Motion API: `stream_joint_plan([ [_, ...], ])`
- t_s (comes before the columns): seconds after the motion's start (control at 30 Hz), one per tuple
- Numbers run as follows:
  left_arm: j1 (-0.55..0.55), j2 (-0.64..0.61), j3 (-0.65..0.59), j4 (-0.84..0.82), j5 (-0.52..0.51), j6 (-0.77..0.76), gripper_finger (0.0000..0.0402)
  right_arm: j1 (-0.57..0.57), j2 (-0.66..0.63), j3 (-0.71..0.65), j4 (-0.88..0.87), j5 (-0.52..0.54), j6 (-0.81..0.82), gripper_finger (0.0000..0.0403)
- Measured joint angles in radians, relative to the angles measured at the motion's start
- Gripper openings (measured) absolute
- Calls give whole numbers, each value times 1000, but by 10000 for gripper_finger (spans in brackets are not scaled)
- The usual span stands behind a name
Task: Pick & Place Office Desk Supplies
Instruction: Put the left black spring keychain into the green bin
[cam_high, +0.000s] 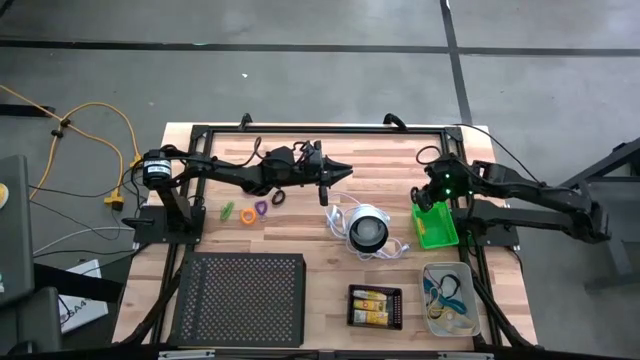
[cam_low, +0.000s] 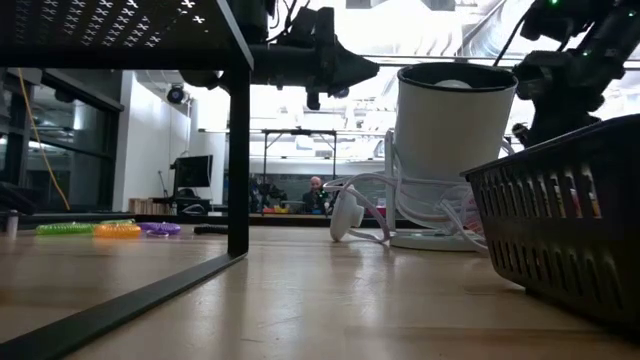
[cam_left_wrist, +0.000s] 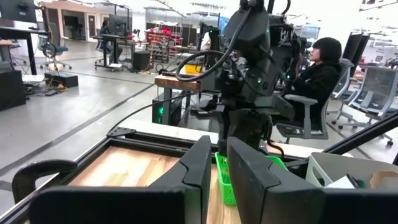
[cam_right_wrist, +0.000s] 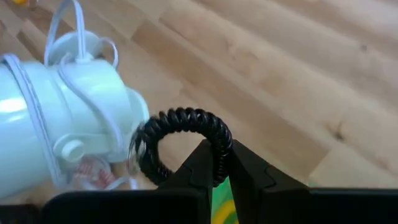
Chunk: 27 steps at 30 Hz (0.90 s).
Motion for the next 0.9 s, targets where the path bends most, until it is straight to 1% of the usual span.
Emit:
stream_joint_plan([
  [0.13,0,0,0,-20,0,1,51,40,0,0,-22,-59,58,25],
  [0.3,0,0,0,-32,0,30,51,99,30,4,-42,-158,71,25],
  [0.37,0,0,0,-37,0,41,51,126,59,27,-109,-152,78,25],
  [0.5,0,0,0,-39,0,44,51,177,138,86,-303,-52,130,25],
  [0.53,0,0,0,-41,0,44,51,187,154,96,-328,-39,131,25],
  [0.77,0,0,0,-45,0,44,51,216,235,104,-345,-43,130,25],
  [0.9,0,0,0,-45,0,44,51,217,260,104,-347,-42,119,25],
])
